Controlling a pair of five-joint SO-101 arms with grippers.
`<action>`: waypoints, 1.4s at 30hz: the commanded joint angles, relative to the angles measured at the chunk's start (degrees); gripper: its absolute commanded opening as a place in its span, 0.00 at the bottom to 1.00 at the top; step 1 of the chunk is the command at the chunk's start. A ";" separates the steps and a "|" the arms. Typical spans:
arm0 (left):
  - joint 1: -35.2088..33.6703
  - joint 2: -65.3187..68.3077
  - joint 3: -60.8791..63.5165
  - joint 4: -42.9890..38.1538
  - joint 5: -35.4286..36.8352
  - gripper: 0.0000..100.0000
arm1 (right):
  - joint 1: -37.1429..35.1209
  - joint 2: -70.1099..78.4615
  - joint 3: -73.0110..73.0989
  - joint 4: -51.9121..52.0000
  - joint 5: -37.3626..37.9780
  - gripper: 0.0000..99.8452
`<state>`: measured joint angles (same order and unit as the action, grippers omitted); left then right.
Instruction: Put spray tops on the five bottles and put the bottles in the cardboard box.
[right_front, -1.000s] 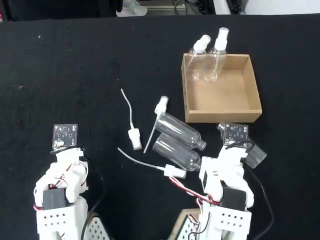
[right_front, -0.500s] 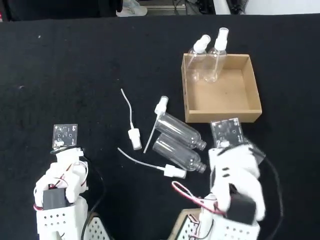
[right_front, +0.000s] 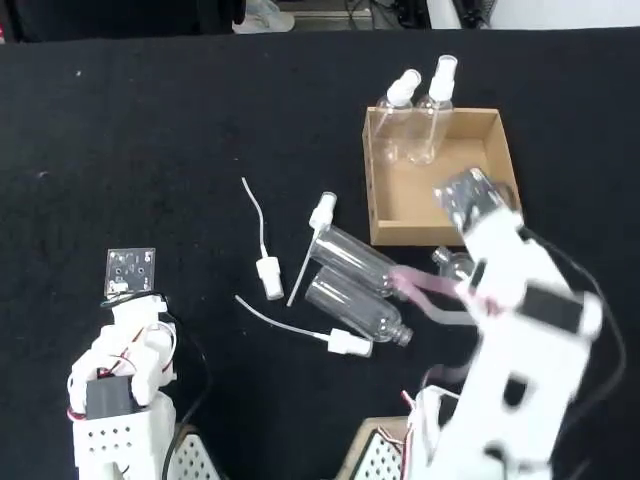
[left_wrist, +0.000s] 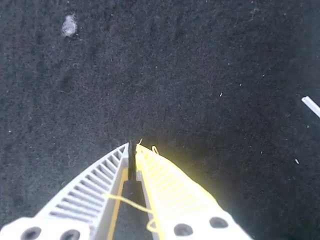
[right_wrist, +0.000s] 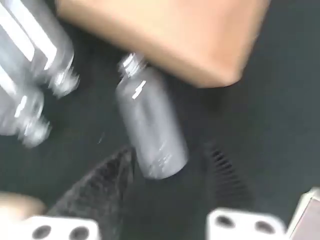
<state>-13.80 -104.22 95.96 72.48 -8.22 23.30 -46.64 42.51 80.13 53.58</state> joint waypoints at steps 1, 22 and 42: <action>0.40 -0.09 1.36 0.35 -0.35 0.03 | 0.88 10.77 -4.70 -0.35 4.57 0.37; 0.66 -0.09 1.36 0.35 -0.35 0.03 | 0.79 12.35 21.41 -27.87 14.42 0.38; 0.66 -0.09 1.36 0.35 -0.35 0.03 | 22.68 12.79 14.90 -27.60 10.64 0.01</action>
<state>-13.80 -104.22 95.96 72.48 -8.22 39.91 -34.42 64.04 52.97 69.85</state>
